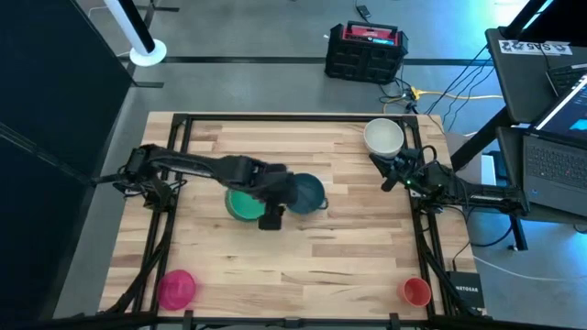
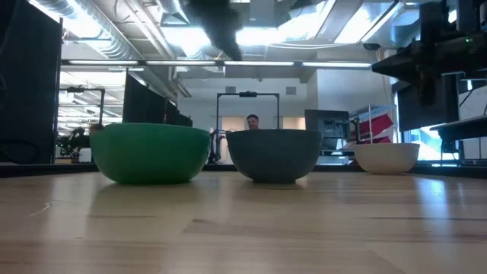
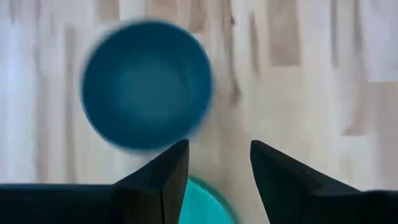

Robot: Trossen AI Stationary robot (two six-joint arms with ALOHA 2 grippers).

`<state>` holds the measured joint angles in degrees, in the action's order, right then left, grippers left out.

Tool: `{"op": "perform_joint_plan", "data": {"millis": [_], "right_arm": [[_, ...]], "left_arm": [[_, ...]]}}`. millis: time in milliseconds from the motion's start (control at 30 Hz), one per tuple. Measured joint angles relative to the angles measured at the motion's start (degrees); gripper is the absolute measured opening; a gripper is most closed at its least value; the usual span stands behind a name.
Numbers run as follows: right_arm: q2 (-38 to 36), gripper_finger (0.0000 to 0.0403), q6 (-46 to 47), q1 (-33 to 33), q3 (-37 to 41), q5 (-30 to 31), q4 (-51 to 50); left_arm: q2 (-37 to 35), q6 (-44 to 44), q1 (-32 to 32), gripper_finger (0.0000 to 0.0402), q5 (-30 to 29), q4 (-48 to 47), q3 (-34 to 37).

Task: Nest bowls inside each other
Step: Stack the blue bowl on top of the green bowl

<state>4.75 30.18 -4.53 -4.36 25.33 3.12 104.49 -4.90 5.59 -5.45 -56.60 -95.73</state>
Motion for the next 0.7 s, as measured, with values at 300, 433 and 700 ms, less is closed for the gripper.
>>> {"op": "perform_joint_plan", "data": {"millis": [300, 433, 700], "right_arm": [[0.0, 0.0, 0.01, 0.01, 0.0, -3.08, -0.21], [0.0, 0.0, -0.01, 0.02, 0.0, -3.53, -0.24], [-0.02, 0.0, -0.01, 0.01, 0.0, -3.54, -0.26]], "left_arm": [[5.72, -15.44, -1.8, 0.0157, 1.82, 0.63, 0.12], [8.67, -20.47, -2.21, 0.0157, 2.26, 1.35, 0.14], [13.48, -24.88, -2.21, 0.0157, 2.22, 3.53, 0.12]]}}
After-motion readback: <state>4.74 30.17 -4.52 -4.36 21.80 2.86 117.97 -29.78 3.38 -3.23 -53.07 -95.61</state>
